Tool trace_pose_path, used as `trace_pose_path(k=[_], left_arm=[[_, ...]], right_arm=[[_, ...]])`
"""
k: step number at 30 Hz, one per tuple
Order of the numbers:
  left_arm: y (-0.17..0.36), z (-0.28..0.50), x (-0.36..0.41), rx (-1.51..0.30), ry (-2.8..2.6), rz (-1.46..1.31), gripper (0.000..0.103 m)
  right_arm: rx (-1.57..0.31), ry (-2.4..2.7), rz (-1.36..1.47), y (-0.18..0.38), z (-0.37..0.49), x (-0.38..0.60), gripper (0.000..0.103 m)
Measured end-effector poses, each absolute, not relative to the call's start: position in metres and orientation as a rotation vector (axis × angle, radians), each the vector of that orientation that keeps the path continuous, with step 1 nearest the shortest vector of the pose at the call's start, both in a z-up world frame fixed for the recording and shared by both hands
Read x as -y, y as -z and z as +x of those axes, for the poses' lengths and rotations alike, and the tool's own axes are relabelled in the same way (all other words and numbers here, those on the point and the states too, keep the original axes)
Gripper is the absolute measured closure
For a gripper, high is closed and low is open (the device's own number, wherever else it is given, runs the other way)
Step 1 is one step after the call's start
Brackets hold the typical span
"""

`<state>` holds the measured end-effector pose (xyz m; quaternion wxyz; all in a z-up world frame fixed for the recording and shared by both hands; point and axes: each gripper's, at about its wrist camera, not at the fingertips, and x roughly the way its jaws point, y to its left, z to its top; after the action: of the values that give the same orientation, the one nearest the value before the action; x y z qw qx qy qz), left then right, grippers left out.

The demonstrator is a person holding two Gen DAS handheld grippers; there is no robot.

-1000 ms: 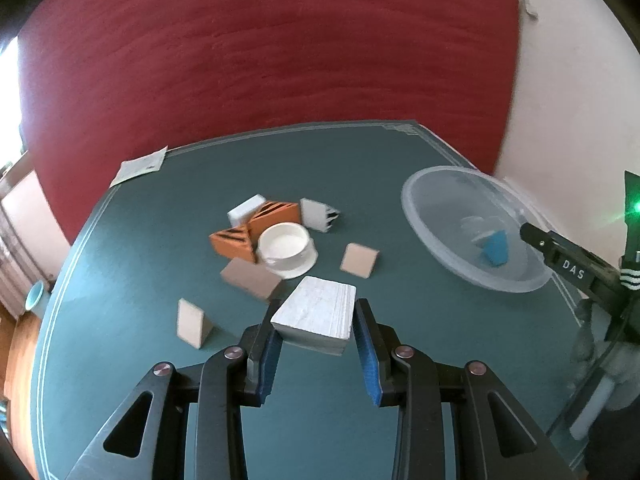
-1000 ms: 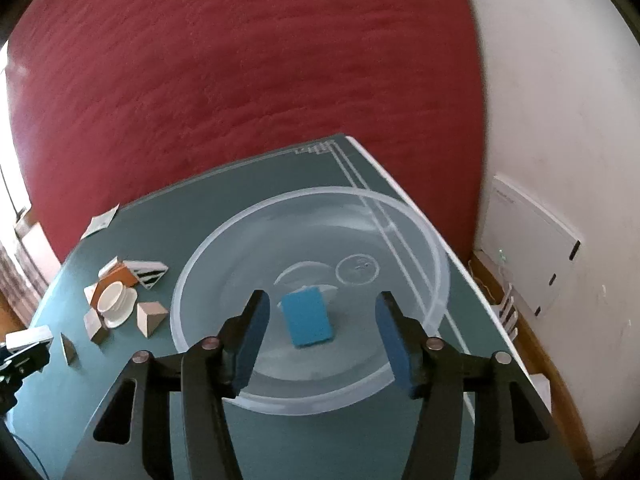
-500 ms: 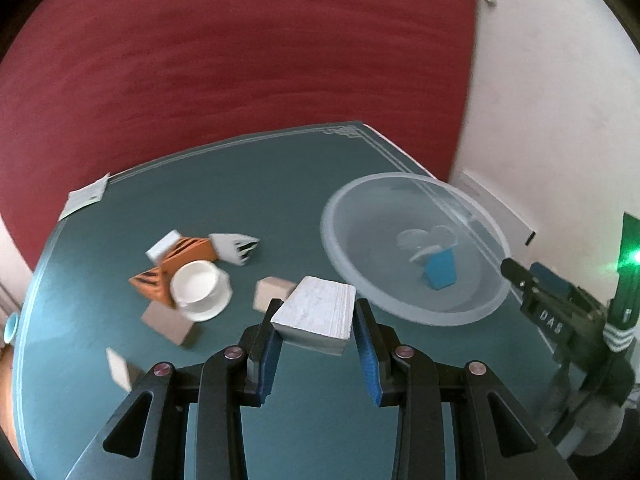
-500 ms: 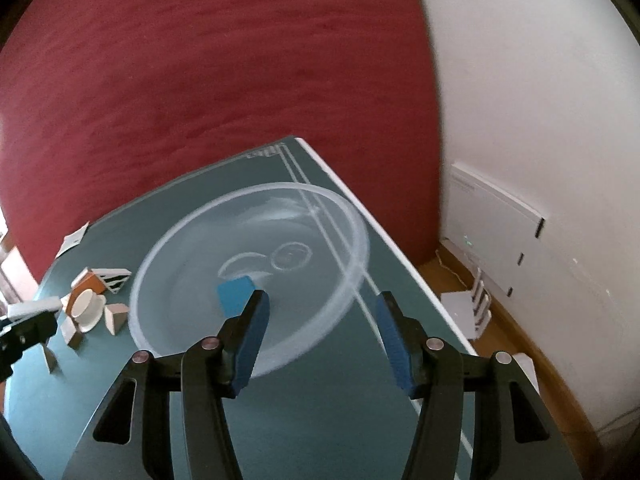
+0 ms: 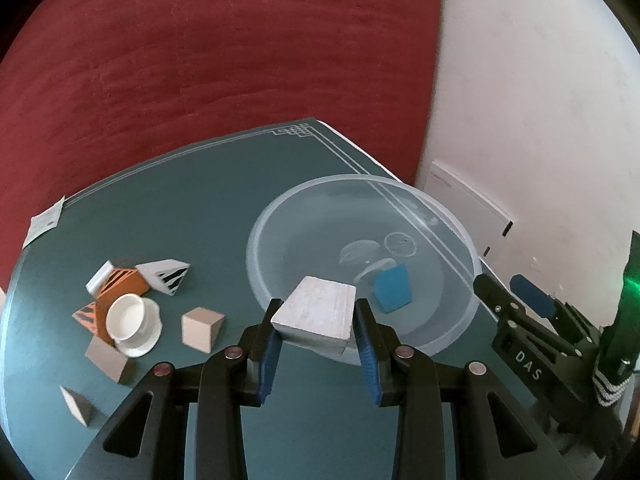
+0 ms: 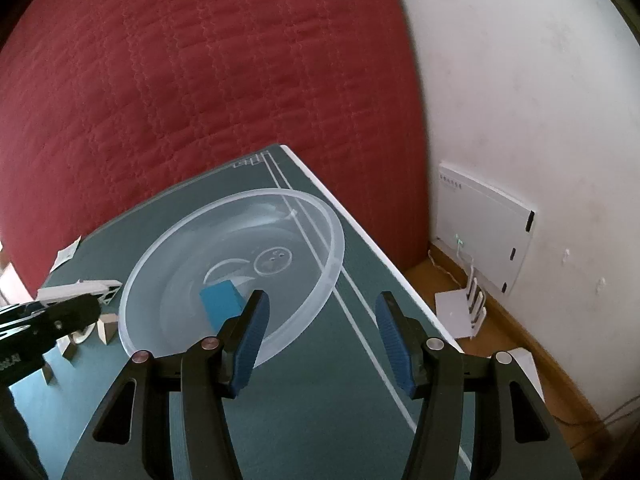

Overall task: Organize rigid objects
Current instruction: 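Lower the white block into the clear bowl and open the left gripper, then withdraw both open grippers from the bowl toward the remaining objects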

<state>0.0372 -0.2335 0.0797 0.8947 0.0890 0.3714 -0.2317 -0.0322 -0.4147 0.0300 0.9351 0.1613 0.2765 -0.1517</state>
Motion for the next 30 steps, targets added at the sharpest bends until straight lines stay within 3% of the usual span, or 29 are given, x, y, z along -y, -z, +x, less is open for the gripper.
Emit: trace_pose_path(k=[7,8,10,11,15,24,30], left_arm=[[-0.077,0.042,0.247,-0.770,0.523,0.174,0.062],[-0.077,0.043,0.248,-0.771,0.528,0.169,0.057],[-0.076,0.045,0.247,-0.769,0.522,0.156,0.029],[-0.076,0.045,0.244,-0.762,0.513,0.149,0.027],[-0.071,0.046,0.235,-0.766,0.484,0.153,0.026],[-0.059,0.048,0.202,-0.788,0.381,0.137,0.015],[-0.053,0.048,0.178,-0.806,0.321,0.113,0.015]], right_arm=[[-0.563,0.310,0.331,-0.030,-0.033,0.414,0.046],[-0.563,0.311,0.331,-0.030,-0.033,0.414,0.046],[-0.564,0.311,0.333,-0.030,-0.033,0.414,0.045],[-0.564,0.311,0.332,-0.030,-0.033,0.414,0.045],[-0.563,0.311,0.331,-0.030,-0.033,0.414,0.045],[-0.563,0.315,0.330,-0.030,-0.033,0.414,0.044],[-0.566,0.317,0.333,-0.029,-0.033,0.414,0.043]])
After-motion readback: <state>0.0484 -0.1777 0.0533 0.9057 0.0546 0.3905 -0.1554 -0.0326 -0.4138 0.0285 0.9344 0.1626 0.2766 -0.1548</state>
